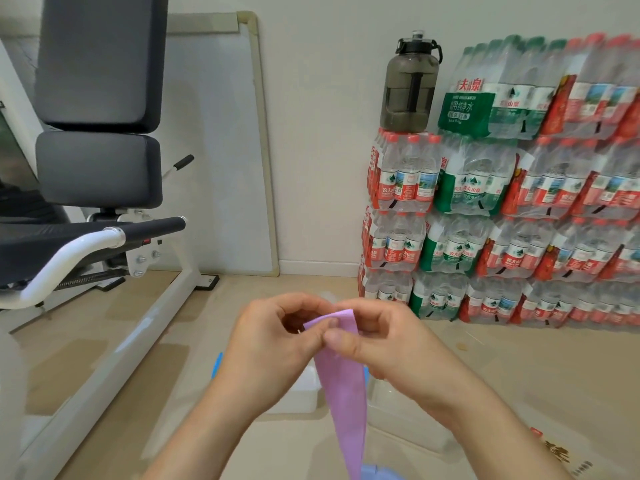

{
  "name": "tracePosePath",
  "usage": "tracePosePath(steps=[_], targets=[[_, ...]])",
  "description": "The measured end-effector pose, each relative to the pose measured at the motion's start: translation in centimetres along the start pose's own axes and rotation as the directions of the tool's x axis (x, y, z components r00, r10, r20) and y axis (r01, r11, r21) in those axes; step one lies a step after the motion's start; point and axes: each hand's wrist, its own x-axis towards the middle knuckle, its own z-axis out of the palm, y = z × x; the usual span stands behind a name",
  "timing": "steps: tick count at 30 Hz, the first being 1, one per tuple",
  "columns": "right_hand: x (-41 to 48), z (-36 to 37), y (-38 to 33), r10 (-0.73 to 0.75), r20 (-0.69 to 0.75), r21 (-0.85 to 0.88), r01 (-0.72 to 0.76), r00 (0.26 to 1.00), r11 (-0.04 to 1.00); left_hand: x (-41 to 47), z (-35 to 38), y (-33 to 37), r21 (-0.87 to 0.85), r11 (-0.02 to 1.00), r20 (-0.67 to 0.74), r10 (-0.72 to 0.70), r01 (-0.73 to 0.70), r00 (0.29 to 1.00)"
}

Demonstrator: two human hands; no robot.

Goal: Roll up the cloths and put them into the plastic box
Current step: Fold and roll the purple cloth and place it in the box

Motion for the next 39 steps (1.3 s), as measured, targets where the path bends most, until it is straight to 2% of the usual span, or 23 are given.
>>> tracePosePath(steps=[3,6,9,11,15,21,27,30,33,39], targets=[[0.23,0.51,0.63,-0.023,-0.110,-0.025,0.020,0.994,0.999,0.42,-0.07,-0.33,-0.073,0.994,-0.062,-0.092,0.087,0.994],[0.72,0.55,0.93,0.045,-0.181,0.163,-0.015,0.983,0.987,0.71,-0.42,-0.39,-0.289,0.936,-0.021,-0.216,0.201,0.976],[0.83,0.67,0.82,0.076,-0.224,0.251,-0.017,0.972,0.968,0.65,-0.59,-0.32,-0.367,0.900,0.017,-0.247,0.235,0.969],[0.84,0.87,0.73,0.078,-0.227,0.250,-0.019,0.971,0.968,0.64,-0.51,-0.34,-0.349,0.915,-0.045,-0.234,0.204,0.971],[0.78,0.96,0.60,0.083,-0.239,0.180,-0.039,0.968,0.983,0.49,-0.19,-0.48,-0.178,0.979,-0.146,-0.121,0.095,0.982],[0.87,0.70,0.54,0.128,-0.252,0.271,-0.057,0.959,0.961,0.36,-0.33,0.18,-0.281,0.954,-0.087,-0.131,0.102,0.988],[0.85,0.61,0.41,0.177,-0.152,0.366,-0.111,0.972,0.924,0.22,-0.12,0.33,-0.114,0.991,-0.123,-0.089,0.075,0.988],[0.84,0.71,0.49,0.166,-0.158,0.347,-0.103,0.973,0.932,0.12,-0.02,0.45,-0.063,0.996,-0.119,-0.074,0.067,0.990],[0.86,0.87,0.66,0.151,-0.207,0.295,-0.086,0.967,0.952,0.17,-0.17,0.18,-0.094,0.990,-0.090,-0.118,0.109,0.989],[0.68,1.11,0.44,0.091,-0.230,0.175,-0.051,0.969,0.983,0.43,-0.87,-0.17,-0.317,0.918,0.059,-0.231,0.238,0.971]])
